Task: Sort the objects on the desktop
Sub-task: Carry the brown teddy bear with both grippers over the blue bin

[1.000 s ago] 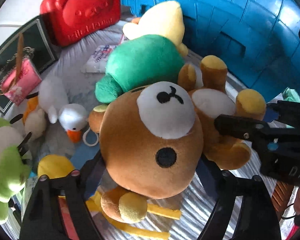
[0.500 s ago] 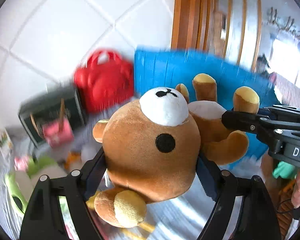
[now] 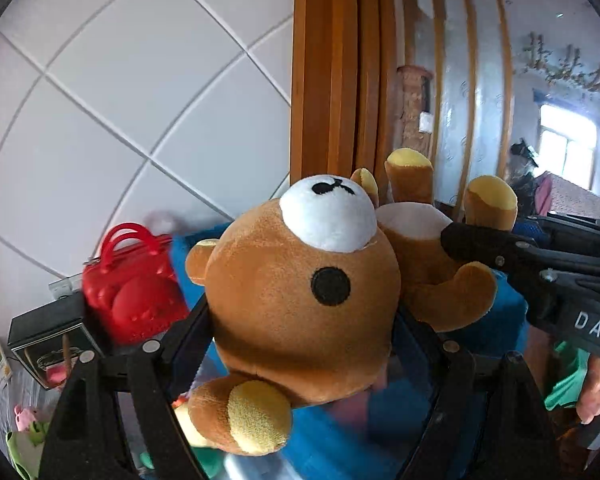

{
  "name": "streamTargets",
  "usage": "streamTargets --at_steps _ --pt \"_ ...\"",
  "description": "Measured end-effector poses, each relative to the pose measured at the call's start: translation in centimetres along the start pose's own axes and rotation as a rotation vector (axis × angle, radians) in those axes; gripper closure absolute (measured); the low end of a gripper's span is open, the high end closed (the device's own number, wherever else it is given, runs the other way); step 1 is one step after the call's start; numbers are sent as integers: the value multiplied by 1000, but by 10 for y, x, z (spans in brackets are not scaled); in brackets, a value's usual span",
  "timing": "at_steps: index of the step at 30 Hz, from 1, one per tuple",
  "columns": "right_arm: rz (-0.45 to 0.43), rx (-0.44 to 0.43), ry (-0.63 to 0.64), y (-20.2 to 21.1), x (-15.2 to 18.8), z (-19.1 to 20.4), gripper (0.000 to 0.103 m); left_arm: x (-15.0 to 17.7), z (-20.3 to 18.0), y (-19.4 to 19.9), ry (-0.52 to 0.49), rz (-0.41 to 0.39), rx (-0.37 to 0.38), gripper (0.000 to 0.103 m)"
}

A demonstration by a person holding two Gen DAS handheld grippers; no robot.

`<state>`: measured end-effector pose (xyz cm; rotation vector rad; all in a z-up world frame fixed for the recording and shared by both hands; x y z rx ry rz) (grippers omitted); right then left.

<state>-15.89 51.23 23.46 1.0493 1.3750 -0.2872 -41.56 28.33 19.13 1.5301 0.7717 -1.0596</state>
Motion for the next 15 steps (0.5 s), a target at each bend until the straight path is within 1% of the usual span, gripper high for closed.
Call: streamTargets --at_steps 2,3,5,6,8,10,13,15 --pt "44 -23 -5 -19 -7 -35 78 -15 -15 -37 13 68 -24 21" --pt "75 -42 -11 -33 -11 -52 78 -19 -21 -48 23 98 -34 21" --pt "135 -69 -18 -60 -11 -76 78 -25 -32 -80 29 171 -59 21" --pt "184 -82 -31 -78 -8 -88 78 -24 -36 -96 34 214 -69 21" --pt "254 -96 -64 -107 -2 -105 78 -19 -39 -133 48 308 -78 21" --pt "307 -112 -108 -135 8 -118 78 -13 -41 -161 72 372 -86 20" --pt "345 -117 -196 -167 19 -141 78 -6 -40 -197 86 432 -104 18" --pt "360 -103 -219 -179 22 -149 76 -3 -41 -210 92 452 -115 17"
Point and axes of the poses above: each gripper's, at about its wrist camera, not at the fingertips, and y roughly against the way its jaws point, z to its left, x to its underside, the point moved 3 cm from there along -y, roughly the way its jaws point, and after that the axes turned 4 degrees about -z, right-handed, at the moved point
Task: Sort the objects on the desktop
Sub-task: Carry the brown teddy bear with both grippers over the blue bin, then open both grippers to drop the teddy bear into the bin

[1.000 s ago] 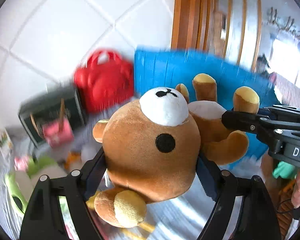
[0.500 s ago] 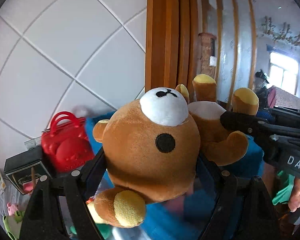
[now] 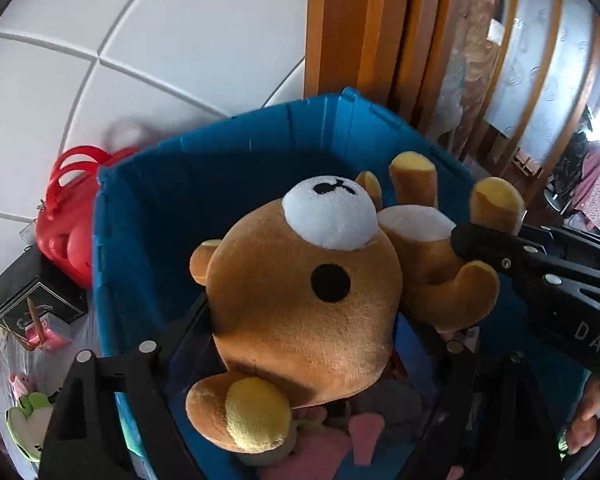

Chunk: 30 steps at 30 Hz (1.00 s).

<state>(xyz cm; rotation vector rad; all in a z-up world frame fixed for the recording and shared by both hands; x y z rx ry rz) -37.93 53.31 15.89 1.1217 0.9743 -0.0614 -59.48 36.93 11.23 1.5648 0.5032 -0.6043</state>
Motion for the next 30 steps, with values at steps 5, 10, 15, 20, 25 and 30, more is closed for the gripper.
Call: streamTargets --at_steps 5,10,15,20,25,30 --pt "71 42 4 -25 2 -10 50 5 -2 -14 15 43 -63 17" --pt "124 78 -1 -34 17 -14 50 15 -2 -12 -6 72 -94 17" --pt "99 87 -2 -10 19 -12 15 19 4 16 -16 56 -91 17" --pt "58 135 41 25 22 4 0 30 8 59 -32 30 -86 17" --pt "37 182 76 57 39 13 0 51 7 97 -25 -15 -70 17" --pt "30 204 119 74 67 20 0 82 -2 132 -17 -101 -54 17"
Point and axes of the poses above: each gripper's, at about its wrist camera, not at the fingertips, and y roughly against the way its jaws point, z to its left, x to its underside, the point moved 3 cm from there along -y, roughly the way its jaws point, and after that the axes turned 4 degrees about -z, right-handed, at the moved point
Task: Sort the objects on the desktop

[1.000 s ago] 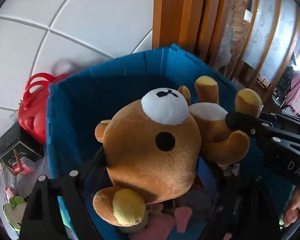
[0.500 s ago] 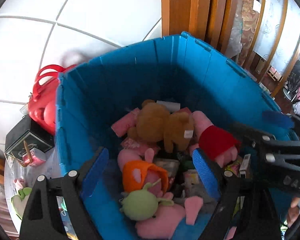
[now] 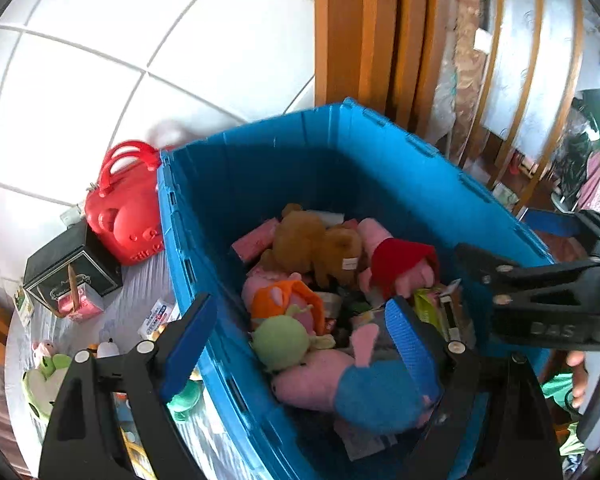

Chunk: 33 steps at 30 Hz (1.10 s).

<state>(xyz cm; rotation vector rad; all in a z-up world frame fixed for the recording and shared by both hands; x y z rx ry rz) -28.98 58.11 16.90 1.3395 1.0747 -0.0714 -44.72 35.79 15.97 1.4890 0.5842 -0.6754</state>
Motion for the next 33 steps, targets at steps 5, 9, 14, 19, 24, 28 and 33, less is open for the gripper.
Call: streamTargets --at_steps 5,9,14,19,24,28,33 --pt "-16 -19 -16 10 26 -2 0 20 -10 24 23 -73 -15 17" --pt "-16 -10 -3 11 36 -6 0 21 -20 34 26 -116 -28 17" --pt "-11 -12 15 10 37 -11 0 22 -26 37 45 -135 -51 17" --pt "-26 -30 32 13 41 -14 0 27 -29 39 63 -170 -71 17" --pt "-44 -47 54 18 43 -15 0 30 -29 33 106 -143 -56 17" --pt "-44 -64 61 15 44 -16 0 32 -32 32 100 -139 -76 17" --pt "-36 -75 64 11 46 -16 0 32 -33 31 100 -135 -96 17"
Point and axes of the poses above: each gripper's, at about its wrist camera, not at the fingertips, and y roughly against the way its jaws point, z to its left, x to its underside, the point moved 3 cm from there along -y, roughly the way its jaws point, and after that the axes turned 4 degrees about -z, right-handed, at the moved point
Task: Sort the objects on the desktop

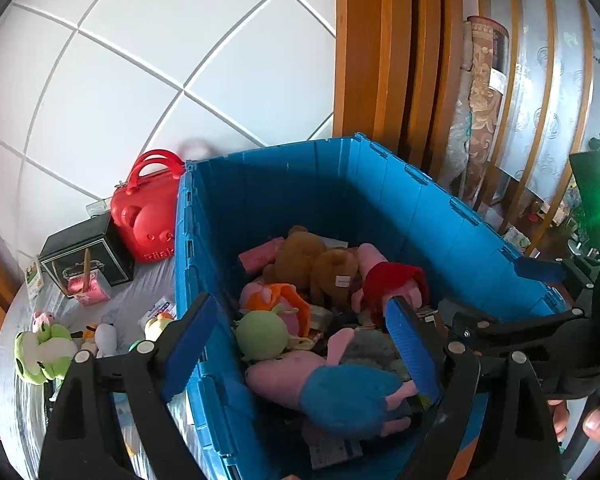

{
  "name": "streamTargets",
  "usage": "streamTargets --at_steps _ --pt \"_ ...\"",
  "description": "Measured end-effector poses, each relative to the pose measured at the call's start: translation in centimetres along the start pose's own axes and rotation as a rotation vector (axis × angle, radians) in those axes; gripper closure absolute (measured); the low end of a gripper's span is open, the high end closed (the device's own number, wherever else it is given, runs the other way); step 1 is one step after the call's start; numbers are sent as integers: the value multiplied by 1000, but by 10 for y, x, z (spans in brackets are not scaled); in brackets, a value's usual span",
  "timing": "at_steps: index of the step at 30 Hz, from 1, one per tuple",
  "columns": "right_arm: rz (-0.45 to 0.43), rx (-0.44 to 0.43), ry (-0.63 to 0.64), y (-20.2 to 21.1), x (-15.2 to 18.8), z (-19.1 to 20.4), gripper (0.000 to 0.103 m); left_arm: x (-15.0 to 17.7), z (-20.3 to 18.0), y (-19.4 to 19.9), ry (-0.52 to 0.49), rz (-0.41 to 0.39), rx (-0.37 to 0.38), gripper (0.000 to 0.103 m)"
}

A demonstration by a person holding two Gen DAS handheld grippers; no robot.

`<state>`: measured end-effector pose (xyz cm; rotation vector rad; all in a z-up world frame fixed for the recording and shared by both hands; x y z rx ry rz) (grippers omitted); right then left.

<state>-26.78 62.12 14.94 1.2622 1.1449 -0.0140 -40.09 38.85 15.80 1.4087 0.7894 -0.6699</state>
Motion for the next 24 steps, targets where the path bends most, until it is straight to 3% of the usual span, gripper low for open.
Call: streamTargets --at_steps 24 --pt "-12 10 -9 0 -1 -4 0 2 0 -5 -4 30 -7 17"
Point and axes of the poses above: each gripper's, at about its wrist camera, not at the fingertips, and y roughly against the way its jaws point, z to its left, x to its underside, the point moved 3 cm from there along -y, roughly the way its jaws point, and after that the axes turned 4 degrees about -z, right-handed, at the moved point
